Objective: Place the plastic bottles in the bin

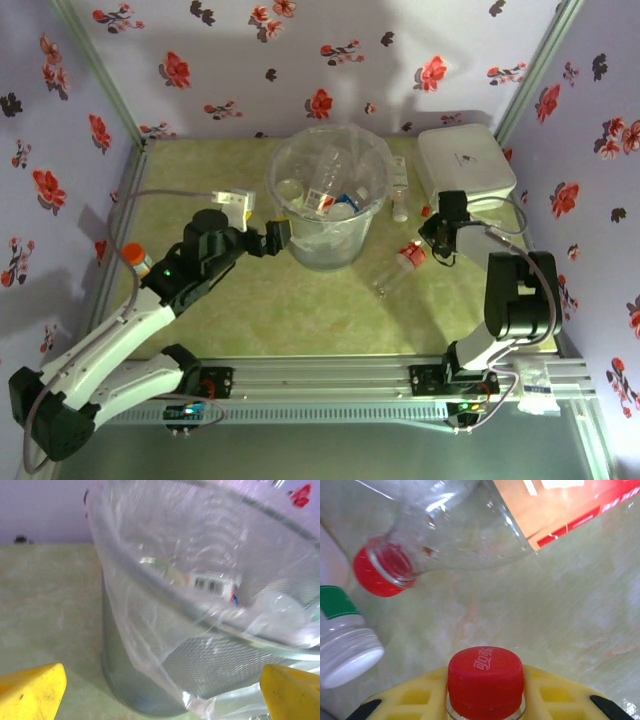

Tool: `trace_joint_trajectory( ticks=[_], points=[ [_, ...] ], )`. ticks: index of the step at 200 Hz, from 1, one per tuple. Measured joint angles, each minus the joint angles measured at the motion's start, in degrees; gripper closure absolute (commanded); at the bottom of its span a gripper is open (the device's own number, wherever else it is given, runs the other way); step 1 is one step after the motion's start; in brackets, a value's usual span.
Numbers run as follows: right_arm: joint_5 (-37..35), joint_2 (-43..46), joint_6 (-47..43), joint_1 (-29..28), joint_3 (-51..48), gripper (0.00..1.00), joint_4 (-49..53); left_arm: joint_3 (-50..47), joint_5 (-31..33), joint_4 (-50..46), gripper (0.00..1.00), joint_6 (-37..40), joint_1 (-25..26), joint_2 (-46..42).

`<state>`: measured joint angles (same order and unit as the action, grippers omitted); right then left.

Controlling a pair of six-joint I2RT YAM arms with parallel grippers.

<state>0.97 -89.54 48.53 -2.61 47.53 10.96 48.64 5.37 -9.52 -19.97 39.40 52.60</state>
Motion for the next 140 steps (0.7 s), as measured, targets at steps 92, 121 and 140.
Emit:
trace_joint_trajectory(
  ticks=[92,121,140],
  points=[
    [-8.31,24.04,-9.73,-3.52,17.05,0.87,15.72,2.29,5.84,1.7,0.08,-9.44,-1.77,2.54],
    [-18.32,29.18,-19.91,-11.76,28.0,0.91,16.11,2.29,6.71,2.99,0.08,-14.6,-1.97,3.78],
    [-21.46,30.93,-25.2,-13.77,31.54,0.95,13.53,2.32,6.78,4.57,0.08,-16.0,-1.97,3.76]
  ],
)
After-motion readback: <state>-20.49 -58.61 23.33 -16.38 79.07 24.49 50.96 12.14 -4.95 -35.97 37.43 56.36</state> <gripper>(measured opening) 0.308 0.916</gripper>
